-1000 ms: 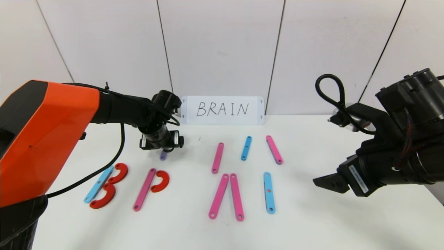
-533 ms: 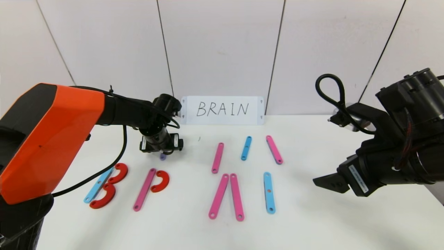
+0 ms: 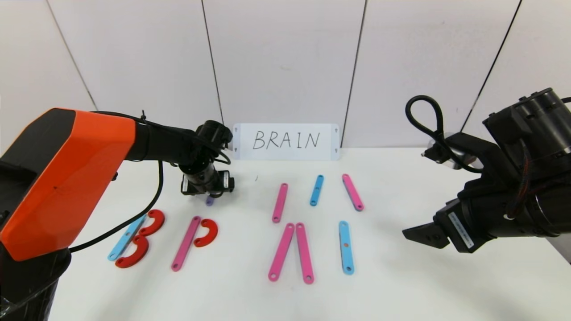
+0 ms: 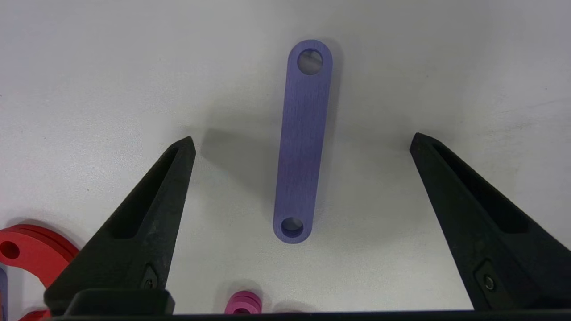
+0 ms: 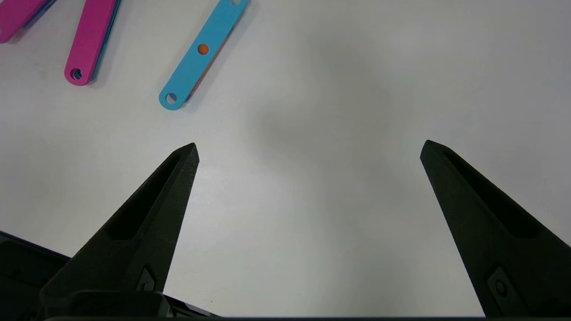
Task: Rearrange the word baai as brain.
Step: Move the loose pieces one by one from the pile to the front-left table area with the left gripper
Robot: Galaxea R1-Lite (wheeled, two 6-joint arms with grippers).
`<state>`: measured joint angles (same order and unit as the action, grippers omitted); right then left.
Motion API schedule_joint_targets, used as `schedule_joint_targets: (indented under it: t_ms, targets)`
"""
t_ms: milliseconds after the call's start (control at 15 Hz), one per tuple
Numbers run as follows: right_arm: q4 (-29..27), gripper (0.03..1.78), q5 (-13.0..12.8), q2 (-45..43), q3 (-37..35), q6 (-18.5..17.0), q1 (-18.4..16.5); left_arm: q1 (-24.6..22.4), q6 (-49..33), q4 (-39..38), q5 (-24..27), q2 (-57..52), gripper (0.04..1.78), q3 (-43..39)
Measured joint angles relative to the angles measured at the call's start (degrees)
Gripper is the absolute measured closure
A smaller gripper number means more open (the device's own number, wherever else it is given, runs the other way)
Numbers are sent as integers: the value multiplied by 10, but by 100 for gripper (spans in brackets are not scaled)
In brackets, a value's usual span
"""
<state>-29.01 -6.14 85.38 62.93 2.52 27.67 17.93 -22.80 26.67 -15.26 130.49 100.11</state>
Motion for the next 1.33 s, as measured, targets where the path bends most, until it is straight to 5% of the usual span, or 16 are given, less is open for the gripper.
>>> schedule_joint_targets:
  t_ms: [667,1333]
  targets:
    - [1,7,-2,0,2,-1,0,0,-1,10,15,8,152,7]
    - [1,7,-2,-3,4,-2,0,5,-29,57,32,-31,154,1]
